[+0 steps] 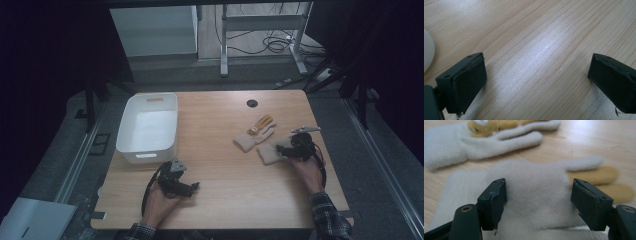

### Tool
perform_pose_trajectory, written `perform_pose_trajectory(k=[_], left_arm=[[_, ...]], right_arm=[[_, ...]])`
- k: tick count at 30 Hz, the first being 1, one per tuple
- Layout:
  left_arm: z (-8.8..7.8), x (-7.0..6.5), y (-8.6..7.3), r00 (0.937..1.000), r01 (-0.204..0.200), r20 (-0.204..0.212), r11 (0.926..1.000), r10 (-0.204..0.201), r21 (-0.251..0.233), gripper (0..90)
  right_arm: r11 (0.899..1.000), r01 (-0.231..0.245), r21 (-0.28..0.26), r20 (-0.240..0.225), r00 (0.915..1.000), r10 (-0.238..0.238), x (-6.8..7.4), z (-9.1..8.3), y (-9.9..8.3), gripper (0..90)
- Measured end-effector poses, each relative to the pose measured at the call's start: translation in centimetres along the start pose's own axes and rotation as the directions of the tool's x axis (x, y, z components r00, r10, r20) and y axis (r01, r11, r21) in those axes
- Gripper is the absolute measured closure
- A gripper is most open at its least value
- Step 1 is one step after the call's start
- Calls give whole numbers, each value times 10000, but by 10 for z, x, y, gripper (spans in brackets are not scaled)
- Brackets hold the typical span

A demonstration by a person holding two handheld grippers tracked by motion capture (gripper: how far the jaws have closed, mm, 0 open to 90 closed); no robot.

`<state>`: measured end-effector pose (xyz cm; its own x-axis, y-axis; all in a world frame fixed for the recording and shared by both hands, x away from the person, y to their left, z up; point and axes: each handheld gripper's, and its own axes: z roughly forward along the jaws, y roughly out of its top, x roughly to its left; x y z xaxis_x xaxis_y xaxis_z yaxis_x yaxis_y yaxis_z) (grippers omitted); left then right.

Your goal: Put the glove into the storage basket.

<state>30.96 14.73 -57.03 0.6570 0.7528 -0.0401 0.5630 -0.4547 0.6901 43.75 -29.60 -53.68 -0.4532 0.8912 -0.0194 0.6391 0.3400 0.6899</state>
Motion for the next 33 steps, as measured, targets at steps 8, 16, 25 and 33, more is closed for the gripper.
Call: perform_pose_trajectory(k=[8, 16, 25, 33], left_arm=[[0, 0, 0, 10000, 5, -1, 10000, -5, 0, 19], [0, 0, 0, 10000, 0, -2, 10000, 0, 1, 19], [0, 0, 0, 10000, 3, -4, 10000, -3, -1, 20], [0, 0, 0, 10000, 2, -6, 10000, -2, 0, 20]], right_arm=[[9996, 186, -218, 469, 9987, -175, 0, -4, -4, 809], [9979, 379, -528, -145, 9991, -387, 3, -22, -3, 817], [9811, 1590, -1100, -1996, 9635, -1785, 44, -61, -7, 816], [9637, 2511, -910, -3708, 8896, -2668, 92, -52, -27, 664]])
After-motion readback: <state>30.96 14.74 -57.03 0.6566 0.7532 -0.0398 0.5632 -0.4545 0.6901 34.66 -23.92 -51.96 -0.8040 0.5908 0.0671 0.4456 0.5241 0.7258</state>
